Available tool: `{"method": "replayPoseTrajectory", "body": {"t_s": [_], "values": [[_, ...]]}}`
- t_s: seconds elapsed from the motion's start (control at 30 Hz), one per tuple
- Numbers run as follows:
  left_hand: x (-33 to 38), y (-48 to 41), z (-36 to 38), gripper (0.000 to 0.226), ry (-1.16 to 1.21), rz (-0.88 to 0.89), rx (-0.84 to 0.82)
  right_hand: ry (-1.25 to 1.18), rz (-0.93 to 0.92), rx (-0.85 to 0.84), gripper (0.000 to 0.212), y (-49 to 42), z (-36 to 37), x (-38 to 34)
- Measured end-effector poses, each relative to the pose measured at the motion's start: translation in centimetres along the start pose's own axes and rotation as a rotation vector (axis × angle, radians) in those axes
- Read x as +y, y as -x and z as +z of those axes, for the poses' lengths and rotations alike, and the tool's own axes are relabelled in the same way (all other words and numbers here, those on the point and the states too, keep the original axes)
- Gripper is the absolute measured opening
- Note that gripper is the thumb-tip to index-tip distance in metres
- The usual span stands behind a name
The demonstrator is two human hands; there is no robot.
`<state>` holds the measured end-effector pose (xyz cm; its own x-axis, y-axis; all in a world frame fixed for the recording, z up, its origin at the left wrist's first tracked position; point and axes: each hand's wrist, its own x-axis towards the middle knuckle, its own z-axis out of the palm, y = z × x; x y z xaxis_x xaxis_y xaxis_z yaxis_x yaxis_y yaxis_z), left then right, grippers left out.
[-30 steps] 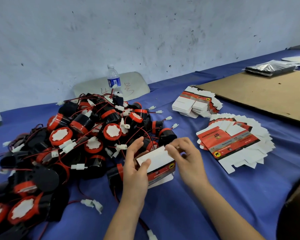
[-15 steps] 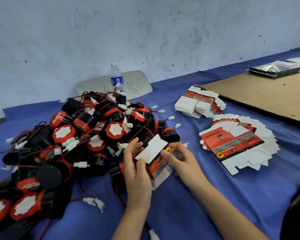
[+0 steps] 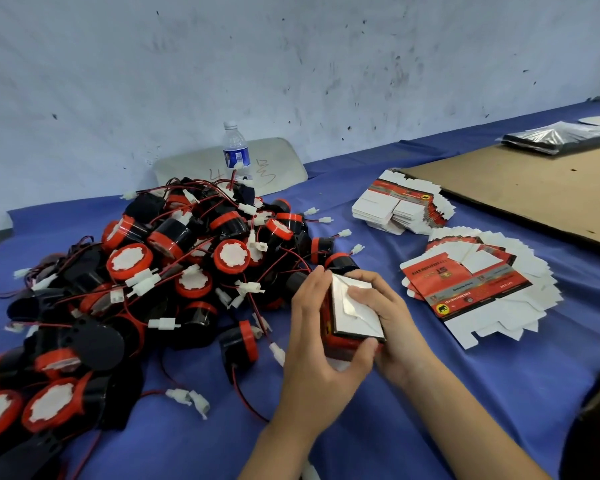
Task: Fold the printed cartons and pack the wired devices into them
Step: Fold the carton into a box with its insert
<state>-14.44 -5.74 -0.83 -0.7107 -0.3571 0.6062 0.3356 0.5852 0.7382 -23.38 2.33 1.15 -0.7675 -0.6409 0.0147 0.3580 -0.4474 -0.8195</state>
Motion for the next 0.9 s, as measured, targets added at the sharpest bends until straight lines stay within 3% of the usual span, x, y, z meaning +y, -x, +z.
{"method": "replayPoseTrajectory", "body": {"t_s": [0.13, 0.37, 0.67, 0.9], "values": [[-0.7, 0.0, -0.6, 0.108, -0.003, -0.161, -0.09, 0.029, -0.001, -0.142, 0.023, 0.2, -0.1, -0.1], [-1.6, -0.6, -1.8, 0.107, -0.317, 0.039, -0.028, 0.22, -0.006, -0.174, 0.048, -0.1, -0.5, 0.1], [-1.7, -0.6, -1.4, 0.106, -0.455, 0.139, -0.004, 0.451, -0.138, -0.113, 0.052, 0.1, -0.1, 0.6], [-1.4, -0.9, -1.8, 0.106, -0.173, 0.078, 0.091, -0.105, 0.11, -0.187, 0.059, -0.3, -0.3, -0.2]]}}
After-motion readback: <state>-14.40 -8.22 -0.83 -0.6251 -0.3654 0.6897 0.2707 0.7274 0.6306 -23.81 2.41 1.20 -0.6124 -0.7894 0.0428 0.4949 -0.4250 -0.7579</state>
